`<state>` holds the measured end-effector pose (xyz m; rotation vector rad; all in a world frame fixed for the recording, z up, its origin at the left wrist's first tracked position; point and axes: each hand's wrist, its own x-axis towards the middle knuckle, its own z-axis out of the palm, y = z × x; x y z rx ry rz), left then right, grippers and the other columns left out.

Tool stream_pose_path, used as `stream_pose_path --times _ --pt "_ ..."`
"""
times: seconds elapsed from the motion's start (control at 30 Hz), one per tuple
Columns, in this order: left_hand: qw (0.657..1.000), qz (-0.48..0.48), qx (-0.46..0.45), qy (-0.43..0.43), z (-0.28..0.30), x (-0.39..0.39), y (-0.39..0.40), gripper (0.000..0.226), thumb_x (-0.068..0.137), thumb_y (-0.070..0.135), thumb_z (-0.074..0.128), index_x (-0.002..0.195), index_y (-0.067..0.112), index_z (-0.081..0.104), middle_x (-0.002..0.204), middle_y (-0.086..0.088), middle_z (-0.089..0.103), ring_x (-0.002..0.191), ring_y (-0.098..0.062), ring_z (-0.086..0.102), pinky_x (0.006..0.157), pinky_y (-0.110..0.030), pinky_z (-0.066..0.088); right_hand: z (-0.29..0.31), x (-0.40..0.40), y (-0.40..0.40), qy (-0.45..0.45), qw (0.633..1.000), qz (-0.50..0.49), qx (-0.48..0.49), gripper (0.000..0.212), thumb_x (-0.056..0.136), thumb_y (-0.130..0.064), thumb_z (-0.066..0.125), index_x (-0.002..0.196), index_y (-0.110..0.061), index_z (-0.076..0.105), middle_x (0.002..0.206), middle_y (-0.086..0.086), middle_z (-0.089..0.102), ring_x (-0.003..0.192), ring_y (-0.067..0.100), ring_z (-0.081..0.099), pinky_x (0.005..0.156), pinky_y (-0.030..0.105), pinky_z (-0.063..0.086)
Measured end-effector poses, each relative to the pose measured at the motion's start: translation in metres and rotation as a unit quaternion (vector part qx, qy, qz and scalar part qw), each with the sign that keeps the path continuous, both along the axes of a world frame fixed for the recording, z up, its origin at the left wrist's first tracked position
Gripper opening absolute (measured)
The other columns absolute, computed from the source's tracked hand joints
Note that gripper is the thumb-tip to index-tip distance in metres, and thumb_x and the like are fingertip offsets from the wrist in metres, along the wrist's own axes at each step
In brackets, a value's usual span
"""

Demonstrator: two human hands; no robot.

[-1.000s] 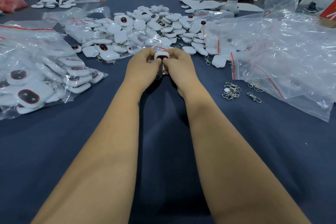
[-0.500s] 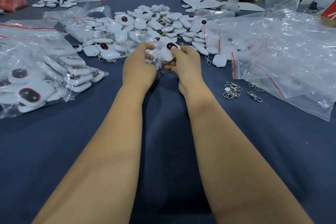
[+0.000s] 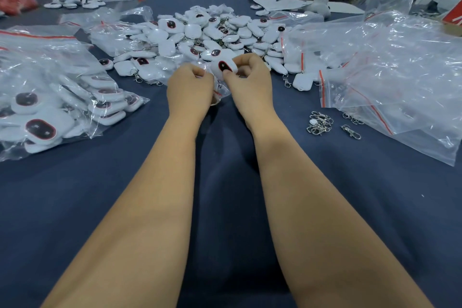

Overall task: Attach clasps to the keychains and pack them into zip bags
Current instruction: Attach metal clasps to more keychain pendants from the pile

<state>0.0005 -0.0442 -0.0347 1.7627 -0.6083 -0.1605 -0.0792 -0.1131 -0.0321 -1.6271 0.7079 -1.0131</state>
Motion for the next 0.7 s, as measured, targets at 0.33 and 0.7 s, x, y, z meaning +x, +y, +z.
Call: stream_pose_path --times 0.33,0.7 --pt "0.995 0.032 -0.094 0.032 0.003 0.003 0.001 0.012 0.086 0.021 0.057 0.078 0.023 0.066 0.059 0.01 0.058 0.053 -0.012 0.055 0.061 -0.035 0.055 -0.004 0.002 -0.002 0.074 0.996 0.02 -0.051 0.027 0.094 -0.02 0.057 0.117 -0.026 0.07 0.112 -0.006 0.068 0.09 0.003 0.058 0.082 0.023 0.047" --pt "0.914 0.208 -0.347 0.02 0.022 0.003 0.01 0.012 0.09 0.012 0.055 0.081 0.02 0.055 0.064 0.015 0.045 0.056 0.001 0.043 0.06 -0.013 0.039 -0.001 -0.001 -0.012 0.032 0.994 -0.081 0.065 0.029 0.089 -0.011 0.045 0.109 -0.024 0.061 0.082 -0.01 0.059 0.065 0.007 0.052 0.06 0.025 0.041"
